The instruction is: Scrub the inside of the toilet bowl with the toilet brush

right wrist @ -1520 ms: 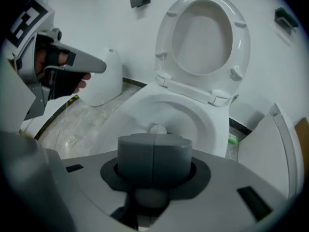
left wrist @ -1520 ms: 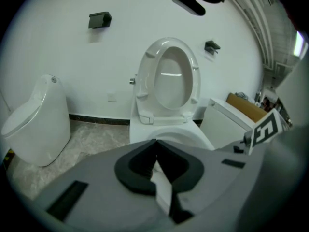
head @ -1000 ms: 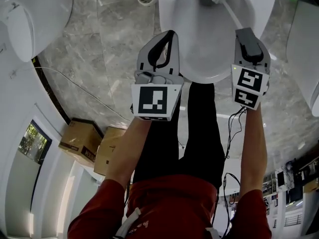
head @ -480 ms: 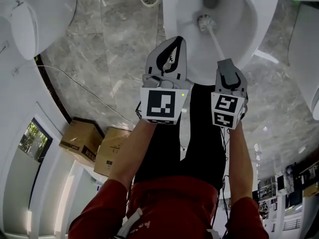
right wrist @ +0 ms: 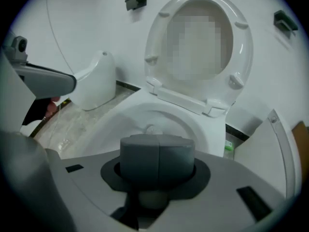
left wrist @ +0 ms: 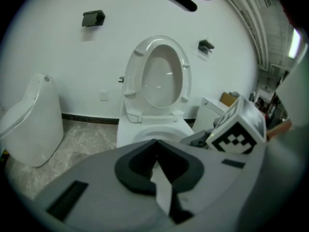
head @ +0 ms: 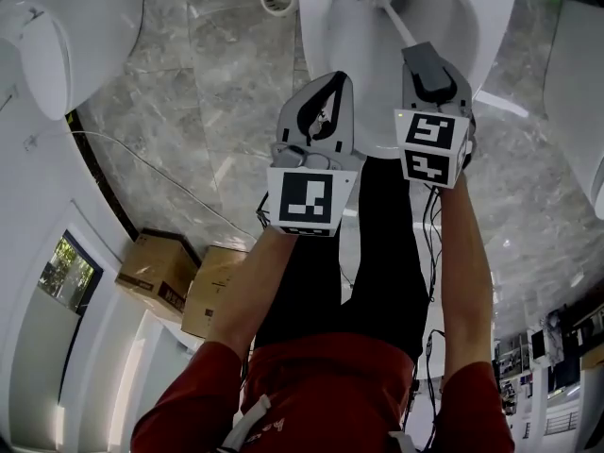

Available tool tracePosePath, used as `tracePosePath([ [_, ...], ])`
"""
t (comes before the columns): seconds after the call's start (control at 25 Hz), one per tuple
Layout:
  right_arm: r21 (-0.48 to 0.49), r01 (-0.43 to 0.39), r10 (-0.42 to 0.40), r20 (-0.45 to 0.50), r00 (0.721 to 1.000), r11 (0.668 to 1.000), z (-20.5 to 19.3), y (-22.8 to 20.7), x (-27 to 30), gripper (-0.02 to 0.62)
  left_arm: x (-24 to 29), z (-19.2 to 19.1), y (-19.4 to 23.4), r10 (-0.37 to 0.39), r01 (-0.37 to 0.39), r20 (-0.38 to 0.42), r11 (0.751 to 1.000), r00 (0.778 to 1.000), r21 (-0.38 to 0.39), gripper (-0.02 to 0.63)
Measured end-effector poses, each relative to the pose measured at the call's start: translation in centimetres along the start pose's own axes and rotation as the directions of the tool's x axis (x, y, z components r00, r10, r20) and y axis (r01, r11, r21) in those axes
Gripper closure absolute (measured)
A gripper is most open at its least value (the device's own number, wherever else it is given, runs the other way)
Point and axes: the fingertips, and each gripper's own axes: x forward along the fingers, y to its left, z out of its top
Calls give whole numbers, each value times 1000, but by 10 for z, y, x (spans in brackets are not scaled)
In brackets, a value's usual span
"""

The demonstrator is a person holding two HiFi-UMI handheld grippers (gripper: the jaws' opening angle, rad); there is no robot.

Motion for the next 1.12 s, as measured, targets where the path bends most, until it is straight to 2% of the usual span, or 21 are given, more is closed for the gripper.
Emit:
tracePosePath([
  [0.12, -5, 52, -52, -66, 996, 999, -16, -39, 7, 449, 2, 7, -2, 0, -1, 58, 1000, 998, 21, 604],
  [0.24, -10, 70, -71, -101, 992, 997, -33, -55, 1, 448, 1, 7, -1, 5, -7, 63, 1000, 998, 28, 604],
  [0.36, 18, 58, -55, -132, 990, 998, -58, -48, -11, 448, 0, 4, 0, 9, -9, 40, 1000, 999, 15, 604],
  [0.52, 89, 12, 4, -181, 983, 996, -78, -9, -21, 448, -1, 3, 5, 22, -22, 57, 1000, 998, 9, 604],
  [0.64, 185, -10, 41, -164, 986, 983, -70, 10, -24, 448, -1, 0, 6, 22, -23, 56, 1000, 998, 2, 604],
  [0.68, 187, -23, 50, -144, 988, 982, -63, 14, -23, 448, -1, 0, 5, 19, -20, 53, 1000, 998, 4, 604],
  [0.8, 143, -55, 65, -70, 995, 988, -37, 17, -17, 448, 0, -1, 2, 6, -6, 31, 1000, 1000, 12, 604],
  [0.88, 130, -49, 53, -28, 998, 990, -20, 7, -11, 449, 2, 0, 2, 5, -6, 45, 1000, 999, 25, 604],
  [1.0, 102, 0, 0, 0, 1000, 995, 0, -21, -6, 449, 2, 0, 2, 4, -5, 43, 1000, 999, 27, 604],
  [1.12, 52, 51, -51, -1, 999, 997, 4, -48, -15, 449, 0, -2, 1, -2, 2, -8, 1000, 1000, 6, 604],
])
